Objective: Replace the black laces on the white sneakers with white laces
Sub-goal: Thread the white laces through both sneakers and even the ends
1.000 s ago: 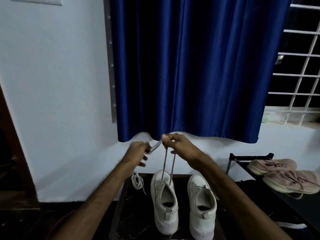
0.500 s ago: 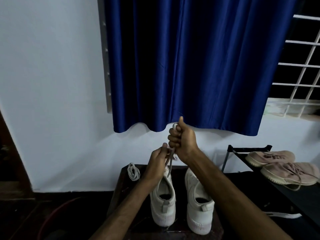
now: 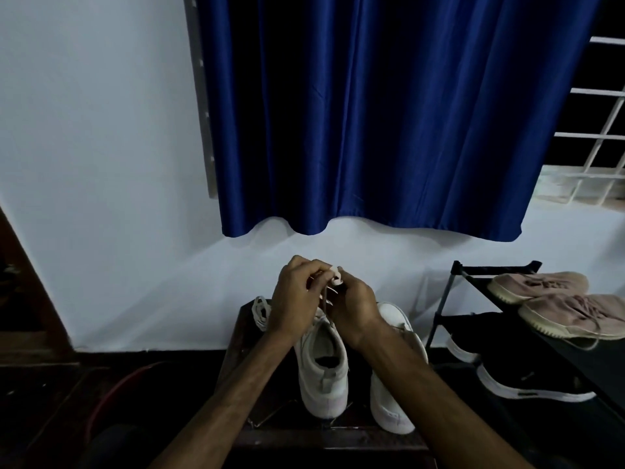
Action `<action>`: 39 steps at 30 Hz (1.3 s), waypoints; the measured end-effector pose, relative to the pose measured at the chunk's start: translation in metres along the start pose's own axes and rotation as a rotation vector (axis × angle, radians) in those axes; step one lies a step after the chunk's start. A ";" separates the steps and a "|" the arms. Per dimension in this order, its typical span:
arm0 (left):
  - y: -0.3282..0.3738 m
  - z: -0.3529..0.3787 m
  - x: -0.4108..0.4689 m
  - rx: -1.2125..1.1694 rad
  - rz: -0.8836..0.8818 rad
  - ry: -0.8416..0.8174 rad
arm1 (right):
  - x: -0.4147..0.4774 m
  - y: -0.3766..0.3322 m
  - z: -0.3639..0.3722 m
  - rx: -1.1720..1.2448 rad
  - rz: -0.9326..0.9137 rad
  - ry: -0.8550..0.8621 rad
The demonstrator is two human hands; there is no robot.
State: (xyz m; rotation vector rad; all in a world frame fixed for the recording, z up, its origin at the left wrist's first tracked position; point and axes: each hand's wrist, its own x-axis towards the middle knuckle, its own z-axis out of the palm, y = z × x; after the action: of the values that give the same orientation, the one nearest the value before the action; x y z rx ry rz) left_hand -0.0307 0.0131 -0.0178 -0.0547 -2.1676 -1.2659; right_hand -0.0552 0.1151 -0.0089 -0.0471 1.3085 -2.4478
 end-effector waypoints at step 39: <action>-0.027 -0.001 -0.041 0.451 -0.120 -0.232 | -0.004 -0.040 -0.008 -2.130 0.067 -0.143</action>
State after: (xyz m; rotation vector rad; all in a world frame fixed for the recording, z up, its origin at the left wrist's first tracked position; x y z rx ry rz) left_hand -0.0059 0.0081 -0.0600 0.1214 -2.6440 -0.8368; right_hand -0.0651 0.1428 0.0198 -0.5980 2.8304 -0.0208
